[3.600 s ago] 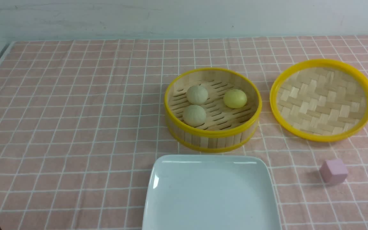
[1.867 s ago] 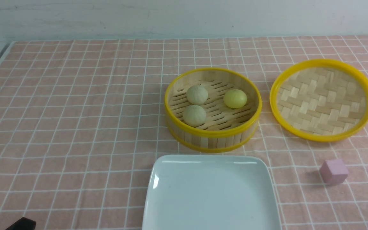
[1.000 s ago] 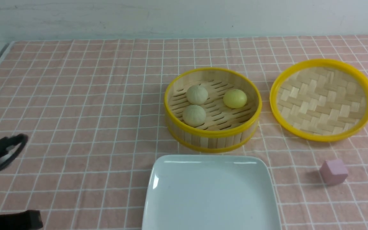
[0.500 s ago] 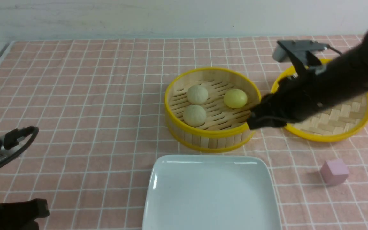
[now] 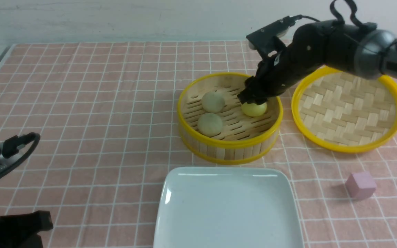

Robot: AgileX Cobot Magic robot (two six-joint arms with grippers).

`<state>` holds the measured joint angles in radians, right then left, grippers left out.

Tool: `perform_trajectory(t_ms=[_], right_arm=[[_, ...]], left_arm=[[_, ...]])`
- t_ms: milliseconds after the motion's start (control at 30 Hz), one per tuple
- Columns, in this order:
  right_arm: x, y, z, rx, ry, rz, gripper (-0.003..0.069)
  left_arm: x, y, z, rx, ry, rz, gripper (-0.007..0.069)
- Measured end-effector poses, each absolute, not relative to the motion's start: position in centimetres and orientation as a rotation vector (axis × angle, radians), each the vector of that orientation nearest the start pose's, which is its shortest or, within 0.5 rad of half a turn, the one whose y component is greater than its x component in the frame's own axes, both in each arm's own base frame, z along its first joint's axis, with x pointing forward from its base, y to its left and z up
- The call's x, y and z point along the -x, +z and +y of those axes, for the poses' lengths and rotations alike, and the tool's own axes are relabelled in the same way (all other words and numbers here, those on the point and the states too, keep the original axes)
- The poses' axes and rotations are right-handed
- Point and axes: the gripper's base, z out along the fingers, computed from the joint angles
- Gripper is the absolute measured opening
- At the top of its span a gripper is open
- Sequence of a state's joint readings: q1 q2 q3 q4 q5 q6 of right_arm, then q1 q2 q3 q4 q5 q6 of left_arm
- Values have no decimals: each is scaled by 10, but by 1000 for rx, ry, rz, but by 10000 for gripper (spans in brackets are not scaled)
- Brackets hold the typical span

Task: Put the steamed buns into the plate on the pink tablecloth.
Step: 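Reach toward a bun in the bamboo steamer with the right gripper, then move the steamed bun from the bamboo steamer onto the white plate with the right gripper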

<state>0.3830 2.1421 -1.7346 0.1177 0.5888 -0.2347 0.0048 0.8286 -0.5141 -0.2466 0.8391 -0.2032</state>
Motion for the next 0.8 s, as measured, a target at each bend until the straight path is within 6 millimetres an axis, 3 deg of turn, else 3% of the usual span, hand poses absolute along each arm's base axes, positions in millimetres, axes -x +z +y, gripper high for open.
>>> perform_trajectory(t_ms=[133, 200, 267, 400, 500, 600, 667, 800], right_arm=[[-451, 200, 188, 671, 184, 2415, 254], [-450, 201, 188, 669, 189, 2418, 150], [-447, 207, 188, 665, 204, 2430, 42], [-432, 239, 184, 675, 228, 2453, 11], [-409, 282, 176, 692, 248, 2467, 11], [-364, 335, 165, 685, 345, 2540, 11], [-333, 348, 161, 678, 456, 2627, 11], [-301, 324, 170, 717, 544, 2739, 11]], left_arm=[[-131, 244, -16, 429, -365, 2606, 47], [-131, 244, -16, 429, -365, 2606, 52], [-131, 244, -16, 429, -365, 2606, 54], [-131, 244, -16, 429, -365, 2606, 57], [-131, 244, -16, 429, -365, 2606, 59], [-131, 244, -16, 429, -365, 2605, 62], [-131, 244, -16, 429, -366, 2605, 62], [-131, 244, -16, 436, -368, 2604, 69]])
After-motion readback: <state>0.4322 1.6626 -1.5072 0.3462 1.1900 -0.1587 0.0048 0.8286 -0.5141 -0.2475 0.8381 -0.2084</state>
